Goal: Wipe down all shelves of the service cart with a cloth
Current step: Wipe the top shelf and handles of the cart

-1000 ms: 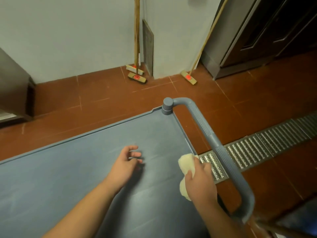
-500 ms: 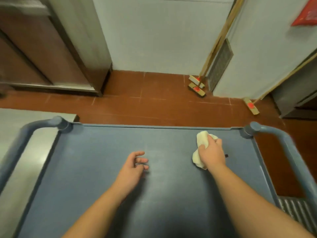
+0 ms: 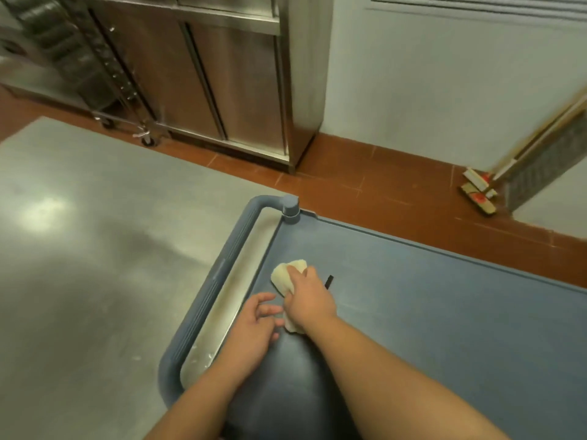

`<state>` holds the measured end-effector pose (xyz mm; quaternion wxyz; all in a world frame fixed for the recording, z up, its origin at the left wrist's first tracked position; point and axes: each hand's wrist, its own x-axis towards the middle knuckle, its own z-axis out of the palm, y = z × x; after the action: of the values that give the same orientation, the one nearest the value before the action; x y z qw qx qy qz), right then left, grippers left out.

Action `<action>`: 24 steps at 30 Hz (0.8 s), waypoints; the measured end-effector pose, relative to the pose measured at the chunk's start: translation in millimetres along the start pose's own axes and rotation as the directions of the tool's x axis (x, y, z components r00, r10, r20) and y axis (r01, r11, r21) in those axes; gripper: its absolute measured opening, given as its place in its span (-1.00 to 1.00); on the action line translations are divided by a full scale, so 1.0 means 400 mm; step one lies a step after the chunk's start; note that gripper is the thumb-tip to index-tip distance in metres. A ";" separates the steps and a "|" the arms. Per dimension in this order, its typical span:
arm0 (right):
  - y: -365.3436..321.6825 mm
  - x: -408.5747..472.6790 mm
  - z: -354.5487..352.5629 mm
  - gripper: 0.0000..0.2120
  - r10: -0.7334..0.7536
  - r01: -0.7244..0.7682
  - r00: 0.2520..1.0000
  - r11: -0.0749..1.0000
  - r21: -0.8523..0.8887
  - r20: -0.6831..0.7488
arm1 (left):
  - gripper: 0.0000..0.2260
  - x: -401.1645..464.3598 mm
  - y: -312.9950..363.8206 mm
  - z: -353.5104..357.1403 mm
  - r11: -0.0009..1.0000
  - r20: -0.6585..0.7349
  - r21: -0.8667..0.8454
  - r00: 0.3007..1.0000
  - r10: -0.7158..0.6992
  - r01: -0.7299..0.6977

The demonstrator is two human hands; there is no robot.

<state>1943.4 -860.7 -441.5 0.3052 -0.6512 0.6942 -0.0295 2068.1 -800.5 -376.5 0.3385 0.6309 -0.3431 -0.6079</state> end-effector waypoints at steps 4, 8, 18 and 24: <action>0.155 -0.103 -0.024 -0.50 0.145 -0.145 0.983 0.989 0.010 -0.117 | -0.68 -0.001 -0.017 0.051 0.998 0.110 0.064 0.994 0.009 -0.016; 0.384 -0.311 -0.056 -0.44 0.432 -0.418 0.876 0.902 0.111 -0.215 | -0.64 -0.044 -0.028 0.151 0.985 0.237 0.146 0.970 0.056 -0.092; 0.807 -0.933 -0.036 -0.41 0.810 -0.634 0.524 0.577 0.516 -0.263 | -0.65 -0.386 -0.136 0.321 0.970 0.338 0.139 0.931 0.141 -0.198; 0.762 -1.082 -0.064 -0.45 0.692 -0.356 0.616 0.670 0.651 -0.375 | -0.67 -0.617 -0.286 0.330 0.982 0.249 0.088 0.959 0.139 -0.165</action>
<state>1646.5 -425.0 -387.4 0.2275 -0.2559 0.8825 -0.3223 1932.1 -532.2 -345.2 0.3055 0.5412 -0.4615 -0.6331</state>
